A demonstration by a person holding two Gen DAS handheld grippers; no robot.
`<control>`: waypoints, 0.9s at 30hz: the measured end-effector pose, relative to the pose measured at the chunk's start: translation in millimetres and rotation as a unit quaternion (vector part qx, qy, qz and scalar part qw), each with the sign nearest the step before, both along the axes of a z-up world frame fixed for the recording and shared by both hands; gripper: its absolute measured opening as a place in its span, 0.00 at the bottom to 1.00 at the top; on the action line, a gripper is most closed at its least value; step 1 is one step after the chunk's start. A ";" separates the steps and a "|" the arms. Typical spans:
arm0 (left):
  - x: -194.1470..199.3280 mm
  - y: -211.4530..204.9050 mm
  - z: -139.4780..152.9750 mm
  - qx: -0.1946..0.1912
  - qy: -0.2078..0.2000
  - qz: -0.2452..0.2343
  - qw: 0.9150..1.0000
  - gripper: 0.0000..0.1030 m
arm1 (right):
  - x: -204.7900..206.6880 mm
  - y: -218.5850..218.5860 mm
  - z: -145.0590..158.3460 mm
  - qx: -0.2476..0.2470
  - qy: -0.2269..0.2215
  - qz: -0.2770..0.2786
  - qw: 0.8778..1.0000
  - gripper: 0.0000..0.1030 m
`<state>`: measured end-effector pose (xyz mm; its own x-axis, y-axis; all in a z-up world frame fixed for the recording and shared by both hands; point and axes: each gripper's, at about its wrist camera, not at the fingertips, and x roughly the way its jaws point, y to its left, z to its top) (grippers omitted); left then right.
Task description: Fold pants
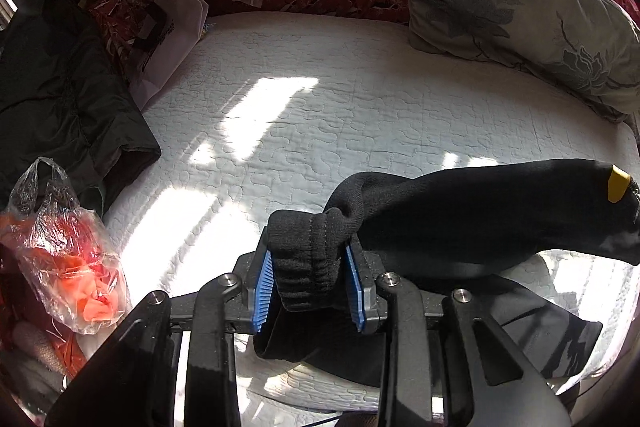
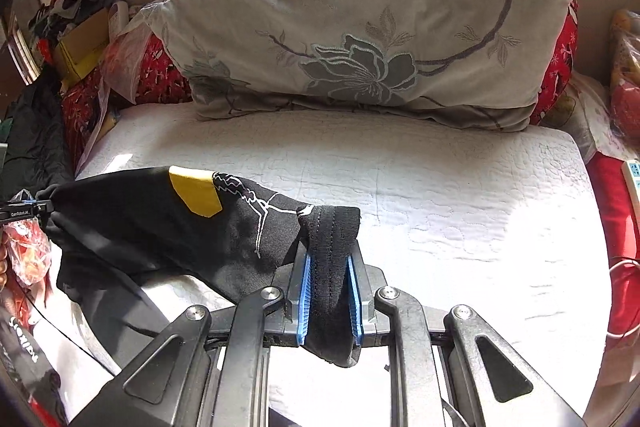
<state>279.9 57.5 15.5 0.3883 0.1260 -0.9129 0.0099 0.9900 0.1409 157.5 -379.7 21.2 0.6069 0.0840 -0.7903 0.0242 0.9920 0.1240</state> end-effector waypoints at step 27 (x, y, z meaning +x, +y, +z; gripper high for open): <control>-150.8 84.3 -104.8 -0.117 0.114 0.081 0.983 0.31 | -232.5 36.4 -87.1 -0.116 0.045 0.017 0.992 0.47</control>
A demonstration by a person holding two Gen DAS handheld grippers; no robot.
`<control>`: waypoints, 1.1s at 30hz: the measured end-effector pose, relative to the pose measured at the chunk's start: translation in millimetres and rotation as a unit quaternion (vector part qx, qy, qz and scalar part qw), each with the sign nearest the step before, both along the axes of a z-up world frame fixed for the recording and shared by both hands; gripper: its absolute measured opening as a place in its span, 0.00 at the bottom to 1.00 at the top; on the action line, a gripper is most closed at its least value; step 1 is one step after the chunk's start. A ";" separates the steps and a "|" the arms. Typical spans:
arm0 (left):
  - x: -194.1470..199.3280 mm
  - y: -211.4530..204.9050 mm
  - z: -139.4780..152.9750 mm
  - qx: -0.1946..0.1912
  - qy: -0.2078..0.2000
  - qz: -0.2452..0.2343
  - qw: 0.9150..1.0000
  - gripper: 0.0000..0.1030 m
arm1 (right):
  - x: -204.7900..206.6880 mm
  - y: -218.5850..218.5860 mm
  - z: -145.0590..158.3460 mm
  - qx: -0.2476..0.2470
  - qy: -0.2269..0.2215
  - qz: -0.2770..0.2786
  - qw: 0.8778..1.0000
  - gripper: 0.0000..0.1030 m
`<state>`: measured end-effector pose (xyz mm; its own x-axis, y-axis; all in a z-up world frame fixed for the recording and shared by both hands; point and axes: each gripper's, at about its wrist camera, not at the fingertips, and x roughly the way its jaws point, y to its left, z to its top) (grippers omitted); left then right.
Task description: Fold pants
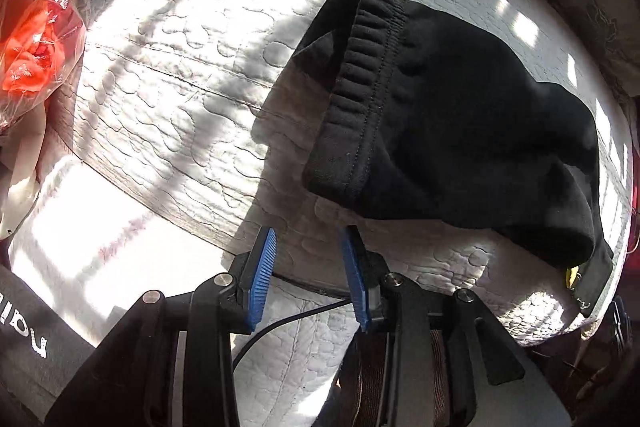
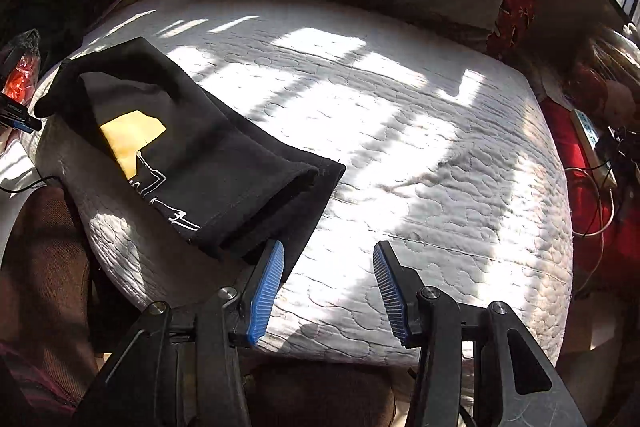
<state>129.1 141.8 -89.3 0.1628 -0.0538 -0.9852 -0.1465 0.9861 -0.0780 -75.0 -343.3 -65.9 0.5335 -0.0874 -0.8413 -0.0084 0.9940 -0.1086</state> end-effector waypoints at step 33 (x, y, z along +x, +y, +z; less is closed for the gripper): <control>27.7 -35.9 -23.6 -0.156 0.017 0.074 0.985 0.51 | 14.0 -9.2 -38.6 0.379 0.121 -0.189 0.898 0.66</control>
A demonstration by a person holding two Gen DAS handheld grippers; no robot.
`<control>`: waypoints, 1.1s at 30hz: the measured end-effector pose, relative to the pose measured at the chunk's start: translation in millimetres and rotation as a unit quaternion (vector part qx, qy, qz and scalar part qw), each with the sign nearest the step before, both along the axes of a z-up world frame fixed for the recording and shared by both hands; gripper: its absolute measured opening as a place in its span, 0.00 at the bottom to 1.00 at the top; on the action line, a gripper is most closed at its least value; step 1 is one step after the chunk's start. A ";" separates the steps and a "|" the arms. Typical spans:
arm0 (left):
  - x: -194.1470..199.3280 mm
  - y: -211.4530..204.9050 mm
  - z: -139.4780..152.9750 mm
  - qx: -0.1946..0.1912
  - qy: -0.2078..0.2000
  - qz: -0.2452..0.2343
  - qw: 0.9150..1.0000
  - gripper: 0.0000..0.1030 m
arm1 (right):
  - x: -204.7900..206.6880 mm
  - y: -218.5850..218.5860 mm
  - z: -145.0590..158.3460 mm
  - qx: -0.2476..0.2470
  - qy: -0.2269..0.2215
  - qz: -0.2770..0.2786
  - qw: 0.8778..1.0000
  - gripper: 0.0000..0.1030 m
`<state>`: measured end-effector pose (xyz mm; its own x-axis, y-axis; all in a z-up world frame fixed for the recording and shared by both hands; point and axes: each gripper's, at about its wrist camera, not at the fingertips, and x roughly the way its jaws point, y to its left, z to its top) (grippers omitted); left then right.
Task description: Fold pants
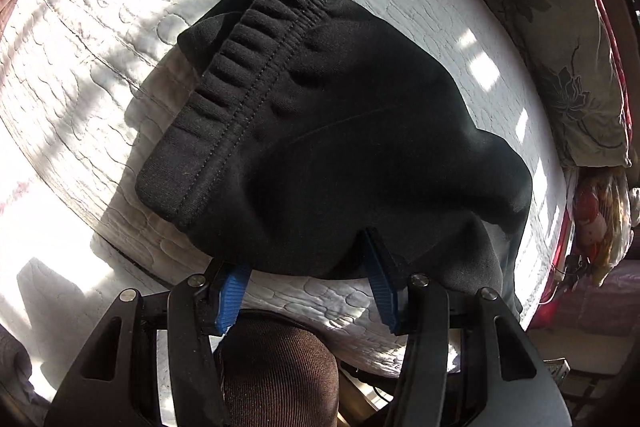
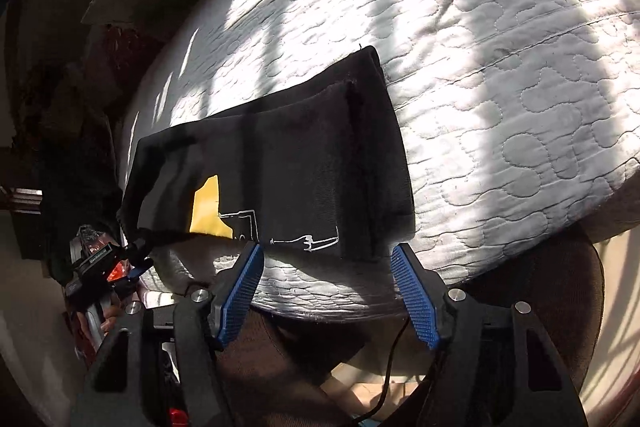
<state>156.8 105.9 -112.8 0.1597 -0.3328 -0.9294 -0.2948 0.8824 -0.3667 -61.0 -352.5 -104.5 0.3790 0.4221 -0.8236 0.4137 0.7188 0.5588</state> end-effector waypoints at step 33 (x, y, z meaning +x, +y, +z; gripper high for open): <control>32.4 28.8 26.7 -0.010 -0.019 0.019 1.000 0.08 | 45.3 -40.9 57.5 0.034 -0.111 -0.047 0.992 0.17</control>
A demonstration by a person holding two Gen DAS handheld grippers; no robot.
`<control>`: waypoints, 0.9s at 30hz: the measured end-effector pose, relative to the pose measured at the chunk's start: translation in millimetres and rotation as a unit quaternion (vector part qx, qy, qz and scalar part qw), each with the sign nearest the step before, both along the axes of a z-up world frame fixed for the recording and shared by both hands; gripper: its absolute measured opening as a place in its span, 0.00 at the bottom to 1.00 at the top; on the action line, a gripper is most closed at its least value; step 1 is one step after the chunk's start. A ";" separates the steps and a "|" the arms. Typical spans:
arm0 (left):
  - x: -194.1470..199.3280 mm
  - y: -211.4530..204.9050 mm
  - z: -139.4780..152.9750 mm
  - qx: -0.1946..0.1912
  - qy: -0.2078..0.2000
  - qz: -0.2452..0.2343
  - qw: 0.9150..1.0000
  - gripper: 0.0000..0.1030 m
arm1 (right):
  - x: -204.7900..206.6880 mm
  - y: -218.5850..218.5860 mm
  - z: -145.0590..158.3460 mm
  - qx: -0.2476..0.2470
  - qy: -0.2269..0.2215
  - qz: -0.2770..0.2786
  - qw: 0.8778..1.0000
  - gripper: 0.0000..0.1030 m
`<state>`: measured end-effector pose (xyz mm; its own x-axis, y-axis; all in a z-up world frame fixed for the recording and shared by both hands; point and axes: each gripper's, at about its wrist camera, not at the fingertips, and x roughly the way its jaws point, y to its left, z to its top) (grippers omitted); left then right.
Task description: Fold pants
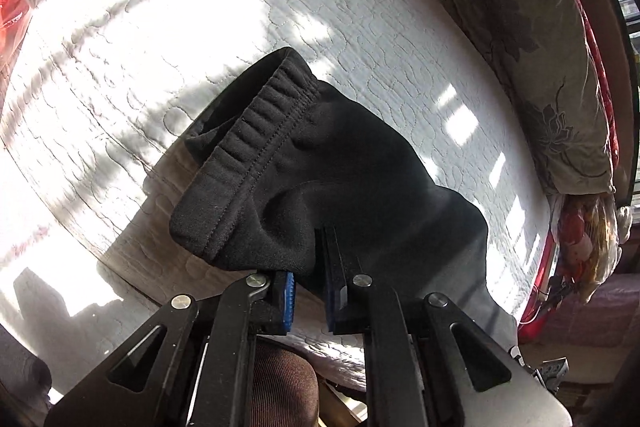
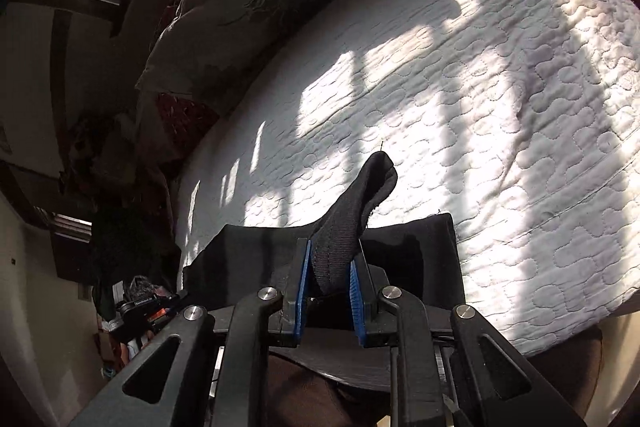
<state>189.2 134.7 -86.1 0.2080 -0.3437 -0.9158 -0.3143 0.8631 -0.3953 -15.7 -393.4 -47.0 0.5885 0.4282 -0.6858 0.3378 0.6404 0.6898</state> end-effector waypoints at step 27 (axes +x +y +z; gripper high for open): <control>-0.3 40.0 73.8 -0.024 -0.083 -0.059 0.994 0.46 | 130.9 165.4 16.8 -0.117 -0.022 0.227 0.967 0.40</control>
<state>189.0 174.7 -12.3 0.3110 -0.4167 -0.8542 -0.1387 0.8693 -0.4745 115.2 -228.0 -30.2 0.4071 0.4854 -0.7737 -0.0410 0.8560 0.5154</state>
